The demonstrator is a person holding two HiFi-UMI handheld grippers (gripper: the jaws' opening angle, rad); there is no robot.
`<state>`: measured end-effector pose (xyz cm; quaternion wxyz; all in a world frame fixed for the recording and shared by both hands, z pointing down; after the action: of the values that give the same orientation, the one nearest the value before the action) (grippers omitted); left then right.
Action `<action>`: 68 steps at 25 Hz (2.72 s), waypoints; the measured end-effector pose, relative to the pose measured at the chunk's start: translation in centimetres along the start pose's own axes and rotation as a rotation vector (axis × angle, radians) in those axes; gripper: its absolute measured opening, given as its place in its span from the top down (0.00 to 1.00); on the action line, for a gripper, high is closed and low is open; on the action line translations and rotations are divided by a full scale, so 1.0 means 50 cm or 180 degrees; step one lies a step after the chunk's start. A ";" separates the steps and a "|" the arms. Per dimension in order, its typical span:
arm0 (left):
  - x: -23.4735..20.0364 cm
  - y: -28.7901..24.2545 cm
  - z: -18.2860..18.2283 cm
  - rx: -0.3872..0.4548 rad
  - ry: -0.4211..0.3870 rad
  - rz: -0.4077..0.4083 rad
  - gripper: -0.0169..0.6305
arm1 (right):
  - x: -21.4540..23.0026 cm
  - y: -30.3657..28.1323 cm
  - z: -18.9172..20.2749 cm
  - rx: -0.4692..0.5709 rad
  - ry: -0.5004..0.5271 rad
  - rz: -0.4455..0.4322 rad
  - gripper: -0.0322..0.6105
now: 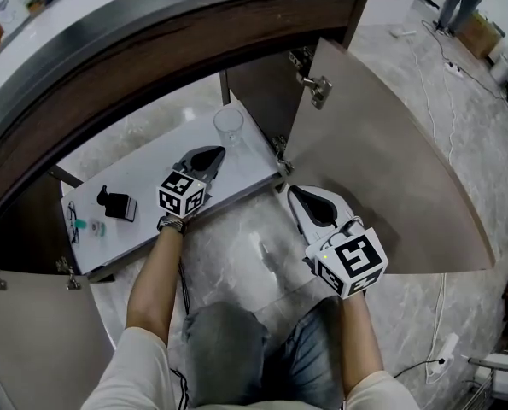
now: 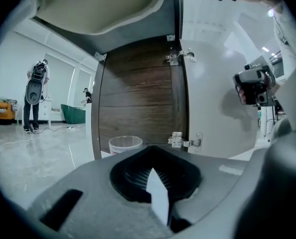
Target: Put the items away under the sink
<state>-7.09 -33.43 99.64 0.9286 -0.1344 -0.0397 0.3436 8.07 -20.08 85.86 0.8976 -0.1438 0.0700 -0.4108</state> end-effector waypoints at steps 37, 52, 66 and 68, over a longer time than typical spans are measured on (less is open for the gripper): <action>0.333 0.599 -0.878 0.0611 -0.0098 -0.0025 0.96 | -0.135 0.305 -0.757 0.0050 -0.0021 -0.0062 0.94; 0.332 0.853 -1.415 0.0718 -0.0164 -0.0570 0.96 | -0.229 0.494 -1.305 0.0440 0.0180 -0.0377 0.94; 0.481 0.963 -1.630 0.0694 -0.0390 -0.0894 0.96 | -0.310 0.706 -1.485 0.0722 0.0479 -0.0515 0.94; 0.487 0.973 -1.648 0.0691 -0.0448 -0.0948 0.96 | -0.315 0.718 -1.501 0.0760 0.0489 -0.0497 0.94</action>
<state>-5.41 -0.54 6.55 0.9732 -0.0018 -0.0867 0.2131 5.22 -0.94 3.44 0.8656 -0.0093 0.0778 -0.4946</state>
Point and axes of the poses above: the fingertips, and each gripper's own axes: y backward along the fingers, x to its right, z out of its underside, the point moved 1 cm from there along y, backward along the fingers, and after that the axes turned 5 degrees about -x, right-handed, at the moved point
